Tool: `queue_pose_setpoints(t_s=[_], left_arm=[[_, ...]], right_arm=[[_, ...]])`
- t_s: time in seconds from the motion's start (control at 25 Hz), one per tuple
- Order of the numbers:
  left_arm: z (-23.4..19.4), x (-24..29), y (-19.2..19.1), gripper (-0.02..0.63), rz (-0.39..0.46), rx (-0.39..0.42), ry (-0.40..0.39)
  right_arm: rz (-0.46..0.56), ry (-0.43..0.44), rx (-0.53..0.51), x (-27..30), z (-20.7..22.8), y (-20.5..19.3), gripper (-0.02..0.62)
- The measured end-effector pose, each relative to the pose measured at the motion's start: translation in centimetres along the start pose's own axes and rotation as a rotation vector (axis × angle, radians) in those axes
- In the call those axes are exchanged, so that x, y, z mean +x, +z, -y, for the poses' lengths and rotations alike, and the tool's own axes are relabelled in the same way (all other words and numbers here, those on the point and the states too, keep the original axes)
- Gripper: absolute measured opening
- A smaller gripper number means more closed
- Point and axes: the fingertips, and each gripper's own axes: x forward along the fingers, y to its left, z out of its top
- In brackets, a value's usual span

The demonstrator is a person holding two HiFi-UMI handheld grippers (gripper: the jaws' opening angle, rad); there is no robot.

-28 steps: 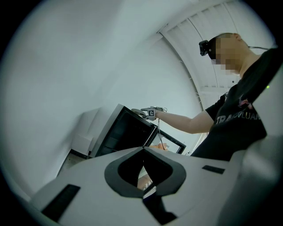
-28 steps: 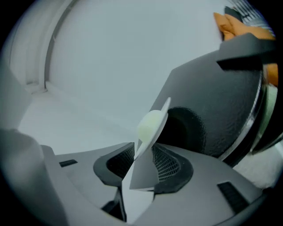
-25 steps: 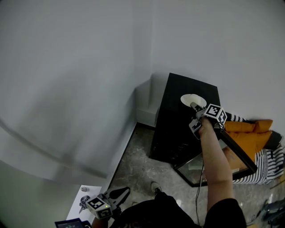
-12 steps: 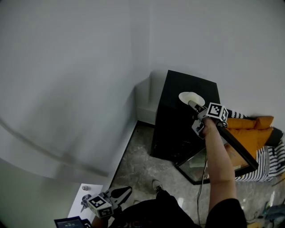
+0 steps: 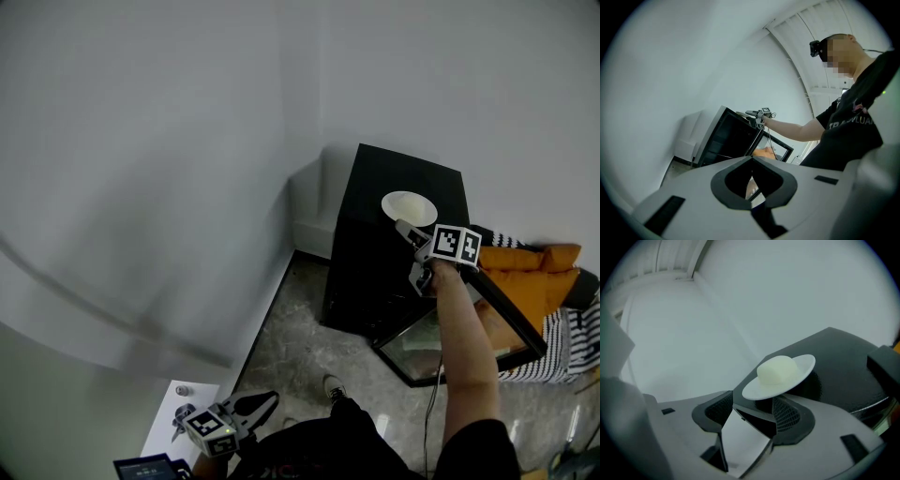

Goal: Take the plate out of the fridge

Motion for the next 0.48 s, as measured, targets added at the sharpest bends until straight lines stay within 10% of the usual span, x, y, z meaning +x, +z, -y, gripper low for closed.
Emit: queue_pose_setpoints(t_s=[0.48], left_arm=[[0.4,0.0,-0.4,0.000,-0.002,0.011,-0.021]], right_arm=[[-0.209,-0.234,-0.407,-0.5,0.6,-2.9,0.249]])
